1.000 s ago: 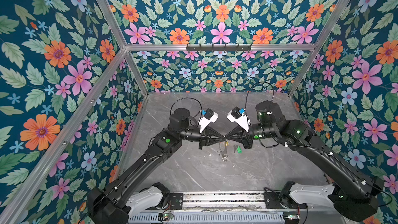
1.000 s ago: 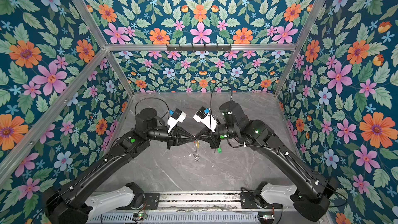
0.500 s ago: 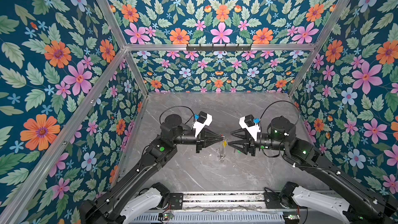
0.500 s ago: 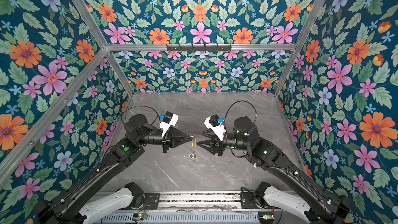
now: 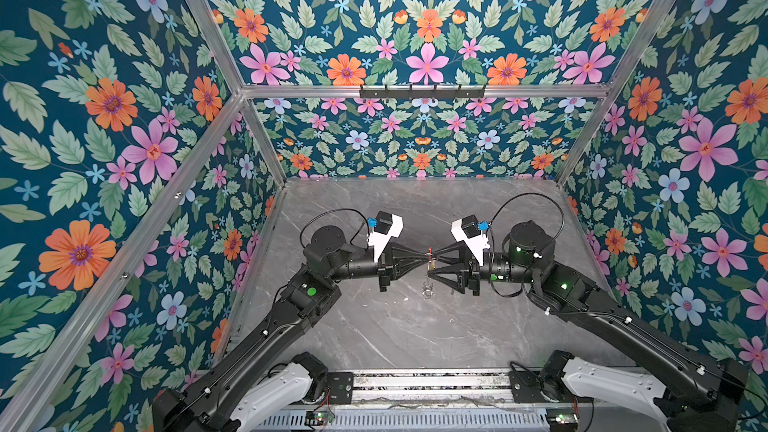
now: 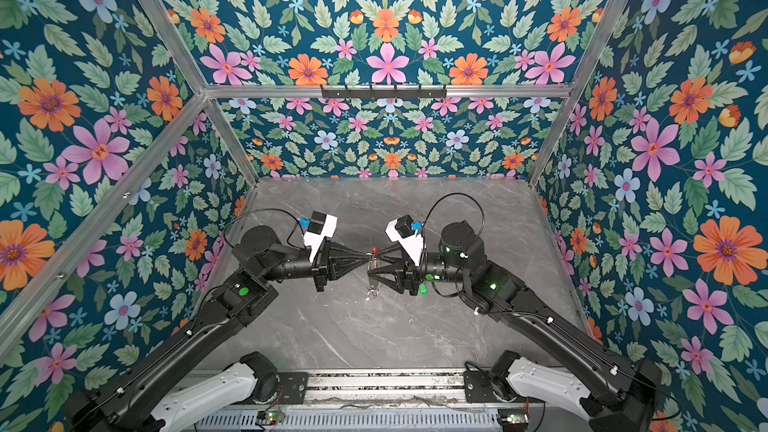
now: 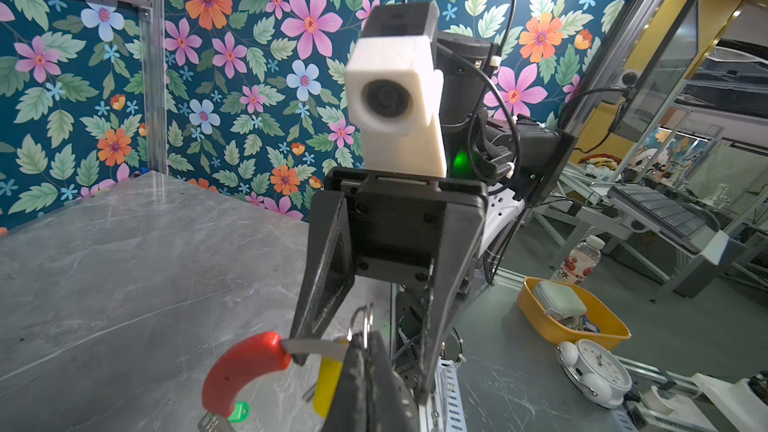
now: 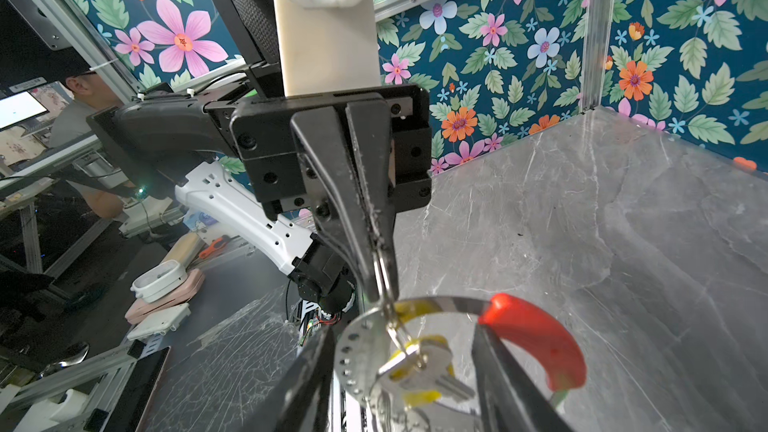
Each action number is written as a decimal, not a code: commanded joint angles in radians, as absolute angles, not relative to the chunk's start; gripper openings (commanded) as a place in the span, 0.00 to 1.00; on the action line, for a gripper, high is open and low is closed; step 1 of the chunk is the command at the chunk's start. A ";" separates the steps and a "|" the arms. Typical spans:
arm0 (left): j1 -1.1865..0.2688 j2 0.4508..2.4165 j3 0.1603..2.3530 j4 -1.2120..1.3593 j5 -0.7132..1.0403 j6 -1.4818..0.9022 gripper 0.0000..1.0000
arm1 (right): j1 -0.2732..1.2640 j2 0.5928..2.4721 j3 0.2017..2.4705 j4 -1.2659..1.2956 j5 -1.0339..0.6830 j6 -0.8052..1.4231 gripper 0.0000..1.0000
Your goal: Remove the keys from the keyring
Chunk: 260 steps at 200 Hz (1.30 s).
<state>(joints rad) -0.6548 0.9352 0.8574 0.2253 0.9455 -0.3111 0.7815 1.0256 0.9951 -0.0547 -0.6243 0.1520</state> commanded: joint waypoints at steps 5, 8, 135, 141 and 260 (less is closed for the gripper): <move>-0.655 0.927 0.855 0.281 0.951 -0.324 0.00 | 0.782 1.023 0.999 -0.044 -0.599 0.153 0.50; -0.654 0.927 0.854 0.281 0.951 -0.324 0.00 | 0.783 1.022 0.998 -0.044 -0.597 0.152 0.50; -0.655 0.916 0.831 0.346 0.959 -0.368 0.00 | 0.782 1.014 0.998 -0.062 -0.601 0.144 0.39; -0.655 0.917 0.830 0.349 0.959 -0.370 0.00 | 0.782 1.018 1.001 -0.061 -0.607 0.146 0.38; -0.655 0.890 0.775 0.469 0.796 -0.447 0.00 | 0.816 1.053 1.034 -0.113 -0.626 0.106 0.00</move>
<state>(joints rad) -0.6552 0.8936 0.7830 0.3756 0.8669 -0.4187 0.7994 1.0386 1.0180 -0.0837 -0.6060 0.1368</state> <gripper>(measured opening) 0.050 0.061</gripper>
